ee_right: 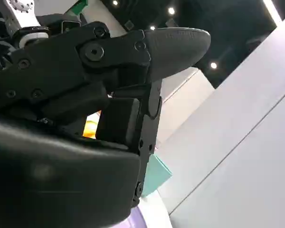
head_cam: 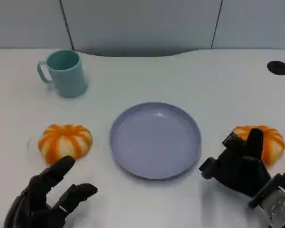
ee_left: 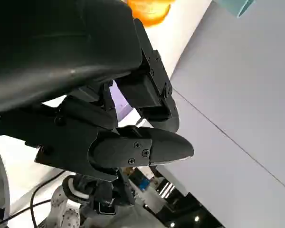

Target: Grasp the bread from the table and place it into the plate.

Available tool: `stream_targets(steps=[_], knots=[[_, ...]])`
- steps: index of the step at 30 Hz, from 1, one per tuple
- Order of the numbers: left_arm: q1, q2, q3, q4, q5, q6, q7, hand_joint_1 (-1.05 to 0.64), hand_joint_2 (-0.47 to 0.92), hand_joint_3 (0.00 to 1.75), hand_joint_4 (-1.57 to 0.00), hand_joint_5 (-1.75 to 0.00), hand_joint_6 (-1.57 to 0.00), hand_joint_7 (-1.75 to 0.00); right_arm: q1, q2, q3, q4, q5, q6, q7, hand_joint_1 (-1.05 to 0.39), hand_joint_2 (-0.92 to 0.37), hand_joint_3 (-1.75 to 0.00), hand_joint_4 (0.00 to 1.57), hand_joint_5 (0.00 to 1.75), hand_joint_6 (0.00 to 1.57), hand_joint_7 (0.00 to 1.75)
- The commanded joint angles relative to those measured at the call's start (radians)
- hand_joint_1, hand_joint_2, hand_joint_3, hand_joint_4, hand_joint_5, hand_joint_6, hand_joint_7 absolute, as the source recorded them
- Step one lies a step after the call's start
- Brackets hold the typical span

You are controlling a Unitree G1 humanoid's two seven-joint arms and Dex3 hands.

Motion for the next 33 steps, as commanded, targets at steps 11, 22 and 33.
stream_targets(steps=[11,22,33], knots=[[0.008,0.013,0.016,-0.005,-0.006,0.011,-0.013,-0.78,0.92,0.41,-0.63,-1.02,-0.96,0.0,-0.006,-0.011,-0.003,-0.011,0.004,0.0,-0.001,-0.7,-0.92,-0.3,1.57,0.25,1.51,0.0],[0.011,-0.005,0.011,-0.001,0.052,-0.088,-0.002,-0.78,0.92,0.4,-0.64,-1.02,-0.98,-0.01,-0.011,-0.007,-0.01,-0.01,0.011,0.016,-0.019,-0.69,-0.92,-0.25,1.57,0.25,1.52,0.01],[-0.16,0.062,-0.005,0.036,0.399,-0.748,0.005,-0.69,0.92,0.13,-0.81,-0.42,-0.9,-0.01,-0.009,0.003,-0.004,-0.029,0.005,0.035,-0.025,-0.68,-0.92,-0.3,1.57,0.23,1.51,0.01]])
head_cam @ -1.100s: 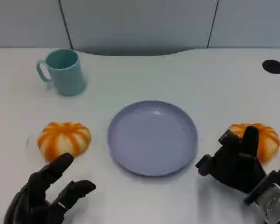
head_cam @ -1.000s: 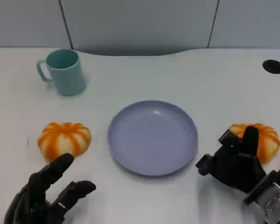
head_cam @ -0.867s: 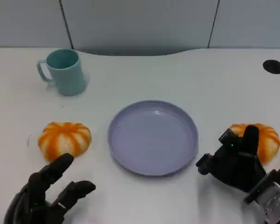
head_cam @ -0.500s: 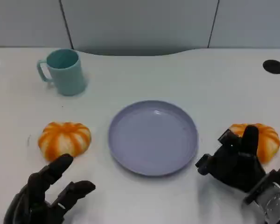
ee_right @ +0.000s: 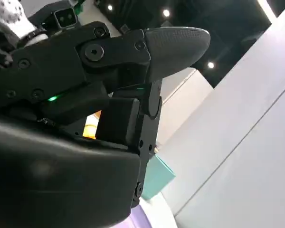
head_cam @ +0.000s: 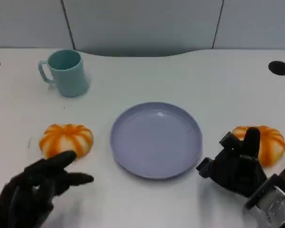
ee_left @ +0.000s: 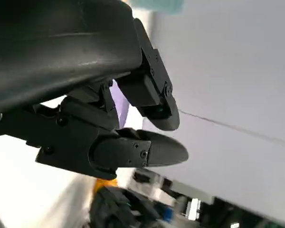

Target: Grasp the bread from the table and place it into the plate.

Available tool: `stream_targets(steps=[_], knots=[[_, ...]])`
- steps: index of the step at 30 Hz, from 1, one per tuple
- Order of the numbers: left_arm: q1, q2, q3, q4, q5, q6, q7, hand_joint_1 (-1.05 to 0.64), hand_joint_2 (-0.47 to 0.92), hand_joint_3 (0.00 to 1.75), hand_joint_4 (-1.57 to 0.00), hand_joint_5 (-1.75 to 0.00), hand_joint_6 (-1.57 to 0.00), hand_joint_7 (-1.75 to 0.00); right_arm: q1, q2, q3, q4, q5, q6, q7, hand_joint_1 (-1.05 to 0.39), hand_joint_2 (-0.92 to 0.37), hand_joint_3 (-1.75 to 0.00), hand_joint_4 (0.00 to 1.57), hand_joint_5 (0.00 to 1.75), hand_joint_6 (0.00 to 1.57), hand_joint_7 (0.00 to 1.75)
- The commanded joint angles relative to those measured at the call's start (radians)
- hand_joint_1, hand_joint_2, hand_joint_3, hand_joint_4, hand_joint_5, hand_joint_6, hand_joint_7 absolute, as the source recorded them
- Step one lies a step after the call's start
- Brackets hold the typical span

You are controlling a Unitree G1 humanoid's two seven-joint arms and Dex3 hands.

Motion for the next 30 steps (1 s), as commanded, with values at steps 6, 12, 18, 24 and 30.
stream_targets(steps=[6,12,18,24,30], knots=[[-0.26,0.203,-0.023,0.028,0.304,-0.258,0.174,-0.8,0.92,0.25,-0.58,-0.2,-0.62,0.0,-0.008,-0.006,0.001,-0.009,0.004,-0.006,0.008,-0.68,-0.92,-0.3,1.57,0.23,1.5,0.0],[-0.425,0.368,-0.091,0.281,0.655,-0.395,0.409,-0.92,0.92,0.27,-0.27,-0.02,-0.34,0.0,0.008,0.011,-0.002,-0.021,0.01,-0.022,0.002,-0.68,-0.92,-0.3,1.57,0.21,1.5,0.01],[-0.607,0.472,-0.288,0.636,1.037,-0.406,0.864,-1.04,0.92,0.34,-0.01,0.0,-0.09,0.0,0.024,0.017,0.005,-0.045,0.008,-0.017,-0.004,-0.68,-0.92,-0.3,1.57,0.23,1.51,0.01],[-0.698,0.416,-0.415,0.895,1.09,-0.32,1.035,-1.05,0.92,0.34,-0.01,-0.01,-0.04,0.0,0.051,0.024,0.013,-0.087,0.011,-0.014,-0.015,-0.68,-0.92,-0.31,1.57,0.25,1.52,0.01],[-0.684,0.317,-0.382,0.997,0.941,-0.276,0.944,-1.05,0.92,0.33,-0.06,-0.03,-0.06,-0.01,0.064,0.033,0.019,-0.101,0.014,-0.017,-0.008,-0.69,-0.92,-0.31,1.57,0.25,1.51,0.0]])
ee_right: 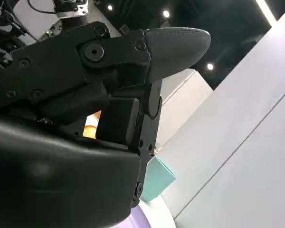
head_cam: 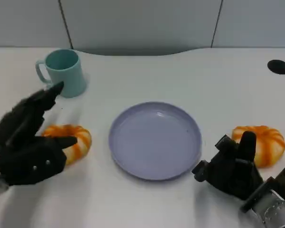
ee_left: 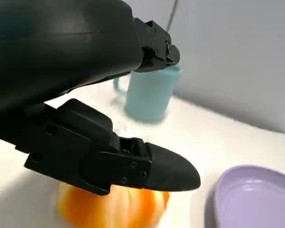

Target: Grasp the bread from the table and place it into the plate.

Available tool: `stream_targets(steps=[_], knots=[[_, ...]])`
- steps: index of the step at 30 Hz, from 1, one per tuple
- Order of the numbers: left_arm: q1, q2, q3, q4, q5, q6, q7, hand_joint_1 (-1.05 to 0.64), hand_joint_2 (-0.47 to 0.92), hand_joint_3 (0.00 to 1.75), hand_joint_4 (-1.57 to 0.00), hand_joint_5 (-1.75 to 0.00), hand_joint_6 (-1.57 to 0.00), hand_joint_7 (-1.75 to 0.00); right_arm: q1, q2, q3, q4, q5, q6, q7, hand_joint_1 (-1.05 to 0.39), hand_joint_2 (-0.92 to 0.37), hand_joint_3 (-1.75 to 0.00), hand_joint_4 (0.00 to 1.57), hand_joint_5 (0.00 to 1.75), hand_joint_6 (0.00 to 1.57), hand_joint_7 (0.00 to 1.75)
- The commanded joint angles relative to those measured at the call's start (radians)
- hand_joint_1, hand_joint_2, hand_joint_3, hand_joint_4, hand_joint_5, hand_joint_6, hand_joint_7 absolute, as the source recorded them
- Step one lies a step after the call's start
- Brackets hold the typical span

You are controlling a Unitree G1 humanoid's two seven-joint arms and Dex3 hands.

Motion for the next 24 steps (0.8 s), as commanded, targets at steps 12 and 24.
stream_targets(steps=[12,24], knots=[[0.062,-0.128,0.079,0.081,-0.252,0.107,-0.157,-1.05,0.92,0.23,-0.19,-0.09,-0.13,-0.03,-0.001,-0.019,0.008,0.023,0.0,-0.045,0.049,-0.69,-0.92,-0.31,1.57,0.19,1.46,0.0],[0.011,-0.093,-0.072,0.105,-0.093,0.211,0.017,-0.54,0.77,0.01,-0.5,-0.15,-0.47,-0.07,0.011,-0.013,-0.003,-0.001,0.013,-0.037,0.038,-0.69,-0.92,-0.28,1.57,0.21,1.48,0.01]])
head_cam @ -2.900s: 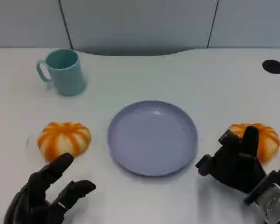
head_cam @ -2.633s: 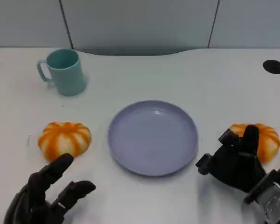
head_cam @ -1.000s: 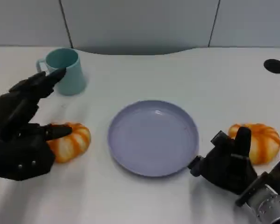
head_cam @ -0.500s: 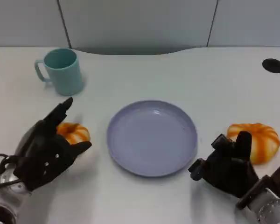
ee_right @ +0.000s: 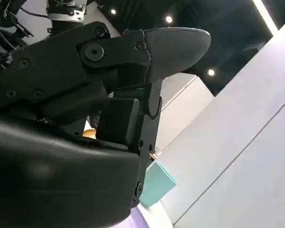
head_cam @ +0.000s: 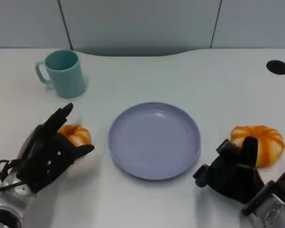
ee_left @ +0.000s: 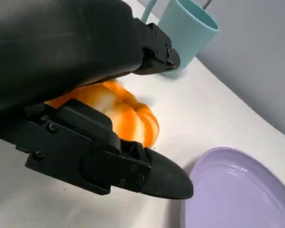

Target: Grasp the bread from the table and place it into the plate.

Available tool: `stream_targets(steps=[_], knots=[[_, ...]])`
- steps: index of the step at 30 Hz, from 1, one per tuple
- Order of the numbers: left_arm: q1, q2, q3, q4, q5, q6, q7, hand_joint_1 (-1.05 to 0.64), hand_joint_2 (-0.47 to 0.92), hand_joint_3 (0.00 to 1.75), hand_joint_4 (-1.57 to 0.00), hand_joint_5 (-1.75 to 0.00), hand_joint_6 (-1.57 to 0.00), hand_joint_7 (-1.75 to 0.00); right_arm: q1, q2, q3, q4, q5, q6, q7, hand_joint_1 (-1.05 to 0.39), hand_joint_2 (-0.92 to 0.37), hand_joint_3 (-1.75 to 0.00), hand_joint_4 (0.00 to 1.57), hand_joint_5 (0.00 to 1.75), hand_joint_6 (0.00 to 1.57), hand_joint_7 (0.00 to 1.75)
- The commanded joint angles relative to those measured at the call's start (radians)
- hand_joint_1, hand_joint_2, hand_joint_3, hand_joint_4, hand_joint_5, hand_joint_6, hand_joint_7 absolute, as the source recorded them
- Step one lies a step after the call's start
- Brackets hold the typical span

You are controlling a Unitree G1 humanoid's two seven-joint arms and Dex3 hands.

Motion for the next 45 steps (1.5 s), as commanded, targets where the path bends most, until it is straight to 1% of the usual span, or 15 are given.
stream_targets(steps=[1,2,5,7,8,9,11,16,18,23,27,32,36,42,45], knots=[[-0.006,0.041,-0.115,0.035,0.129,0.096,0.11,-0.47,0.76,0.01,-0.56,-0.17,-0.55,-0.08,0.012,-0.007,-0.005,-0.034,0.013,-0.001,-0.011,-0.69,-0.92,-0.27,1.57,0.22,1.48,0.01],[-0.012,0.051,-0.147,0.037,0.162,0.111,0.138,-0.36,0.77,0.01,-0.7,-0.2,-0.72,-0.09,0.016,-0.006,-0.001,-0.043,0.01,-0.003,-0.011,-0.7,-0.92,-0.29,1.57,0.22,1.48,0.01],[-0.019,0.067,-0.198,0.041,0.215,0.136,0.204,-0.25,0.82,0.02,-0.88,-0.24,-0.93,-0.1,0.024,-0.007,0.005,-0.058,0.01,0.0,-0.009,-0.7,-0.92,-0.31,1.57,0.22,1.47,0.0],[-0.028,0.076,-0.213,0.043,0.23,0.159,0.24,-0.17,0.85,0.01,-1.05,-0.36,-1.07,-0.12,0.028,-0.003,0.001,-0.062,0.019,0.007,-0.008,-0.7,-0.92,-0.32,1.57,0.22,1.47,0.0],[-0.035,0.078,-0.213,0.043,0.228,0.171,0.247,-0.16,0.86,0.01,-1.04,-0.49,-1.12,-0.09,0.028,-0.003,0.001,-0.064,0.02,0.009,-0.009,-0.7,-0.92,-0.32,1.57,0.22,1.48,0.0],[-0.039,0.078,-0.212,0.043,0.225,0.178,0.249,-0.16,0.85,0.0,-1.03,-0.54,-1.14,-0.08,0.029,-0.004,0.001,-0.066,0.02,0.01,-0.009,-0.7,-0.92,-0.31,1.57,0.23,1.48,0.0],[-0.052,0.083,-0.21,0.043,0.224,0.182,0.258,-0.14,0.84,0.0,-1.01,-0.58,-1.15,-0.06,0.025,-0.007,0.0,-0.065,0.02,0.015,-0.009,-0.7,-0.92,-0.31,1.57,0.23,1.48,0.0],[-0.093,0.093,-0.18,0.038,0.195,0.178,0.249,-0.15,0.86,0.0,-1.0,-0.49,-1.15,-0.03,0.022,-0.006,-0.006,-0.07,0.029,0.041,-0.02,-0.69,-0.92,-0.28,1.57,0.25,1.48,0.0],[-0.117,0.102,-0.167,0.031,0.181,0.139,0.259,-0.14,0.84,0.0,-1.04,-0.48,-1.17,-0.04,0.023,-0.002,-0.011,-0.071,0.034,0.048,-0.025,-0.69,-0.92,-0.27,1.57,0.25,1.48,0.0],[-0.173,0.12,-0.167,0.022,0.184,0.09,0.282,-0.16,0.84,0.0,-1.04,-0.47,-1.18,-0.03,0.024,0.005,-0.013,-0.076,0.046,0.052,-0.041,-0.68,-0.92,-0.28,1.57,0.25,1.5,0.01],[-0.257,0.13,-0.142,-0.002,0.155,0.004,0.276,-0.16,0.84,0.0,-1.07,-0.48,-1.17,-0.02,0.007,0.004,-0.01,-0.053,0.04,0.027,-0.032,-0.68,-0.92,-0.28,1.57,0.26,1.49,0.0],[-0.267,0.129,-0.135,0.002,0.144,-0.018,0.269,-0.15,0.84,0.0,-1.08,-0.46,-1.17,-0.02,0.005,0.005,-0.011,-0.047,0.043,0.024,-0.03,-0.68,-0.92,-0.27,1.57,0.26,1.48,0.0],[-0.298,0.011,-0.126,-0.059,0.089,-0.214,0.225,-0.25,0.82,0.0,-1.13,-0.46,-1.2,-0.03,-0.017,0.003,-0.005,-0.036,0.035,0.01,-0.027,-0.69,-0.92,-0.26,1.57,0.24,1.48,0.0],[-0.288,-0.025,-0.137,-0.062,0.097,-0.253,0.224,-0.23,0.81,0.0,-1.19,-0.29,-1.22,-0.01,-0.028,-0.001,-0.006,-0.02,0.035,0.01,-0.014,-0.69,-0.92,-0.25,1.57,0.22,1.47,0.0],[-0.27,-0.078,-0.14,-0.062,0.076,-0.267,0.167,-0.24,0.83,0.01,-1.19,-0.27,-1.2,0.0,-0.023,0.007,-0.008,-0.031,0.036,-0.003,-0.019,-0.7,-0.92,-0.26,1.57,0.22,1.47,0.0]])
